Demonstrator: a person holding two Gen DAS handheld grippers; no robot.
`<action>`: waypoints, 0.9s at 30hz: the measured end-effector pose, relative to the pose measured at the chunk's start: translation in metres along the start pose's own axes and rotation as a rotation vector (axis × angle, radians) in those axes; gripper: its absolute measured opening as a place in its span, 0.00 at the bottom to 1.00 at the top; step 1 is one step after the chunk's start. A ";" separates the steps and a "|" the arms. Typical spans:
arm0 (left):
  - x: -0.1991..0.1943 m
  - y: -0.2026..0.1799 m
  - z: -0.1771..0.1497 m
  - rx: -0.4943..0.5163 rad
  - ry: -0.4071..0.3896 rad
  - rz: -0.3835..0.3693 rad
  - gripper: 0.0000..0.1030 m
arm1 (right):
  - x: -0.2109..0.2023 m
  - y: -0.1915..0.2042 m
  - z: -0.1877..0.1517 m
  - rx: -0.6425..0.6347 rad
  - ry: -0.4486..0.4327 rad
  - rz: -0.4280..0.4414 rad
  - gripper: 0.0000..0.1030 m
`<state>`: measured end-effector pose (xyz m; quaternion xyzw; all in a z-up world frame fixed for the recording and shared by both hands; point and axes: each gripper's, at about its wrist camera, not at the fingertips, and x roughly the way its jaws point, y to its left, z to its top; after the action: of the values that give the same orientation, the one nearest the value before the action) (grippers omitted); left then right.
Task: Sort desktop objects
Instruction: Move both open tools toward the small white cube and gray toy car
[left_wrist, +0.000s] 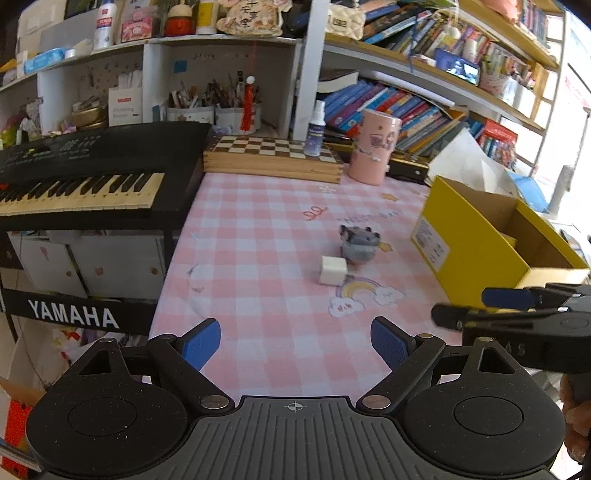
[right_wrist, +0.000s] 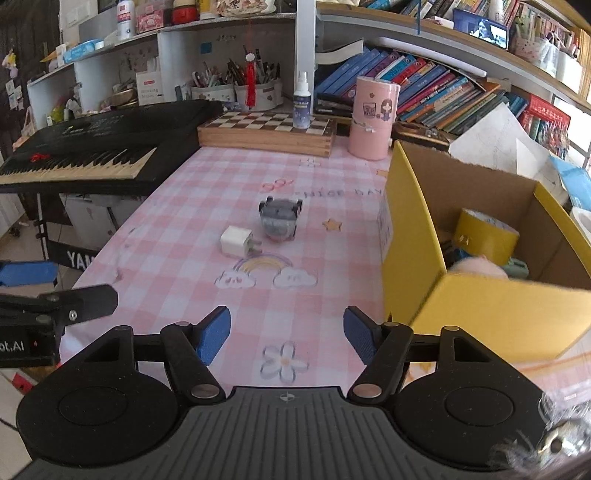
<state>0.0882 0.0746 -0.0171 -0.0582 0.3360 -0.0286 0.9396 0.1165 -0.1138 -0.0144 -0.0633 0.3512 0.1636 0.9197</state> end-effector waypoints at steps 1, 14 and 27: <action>0.004 0.001 0.002 -0.003 0.000 0.006 0.87 | 0.004 0.000 0.004 0.001 -0.011 -0.008 0.60; 0.053 -0.010 0.025 -0.014 0.007 0.004 0.81 | 0.043 -0.017 0.062 0.056 -0.081 -0.007 0.58; 0.125 -0.043 0.036 0.064 0.083 -0.040 0.70 | 0.070 -0.035 0.092 0.041 -0.076 0.010 0.58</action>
<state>0.2071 0.0239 -0.0631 -0.0335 0.3722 -0.0607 0.9256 0.2352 -0.1076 0.0072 -0.0366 0.3197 0.1631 0.9326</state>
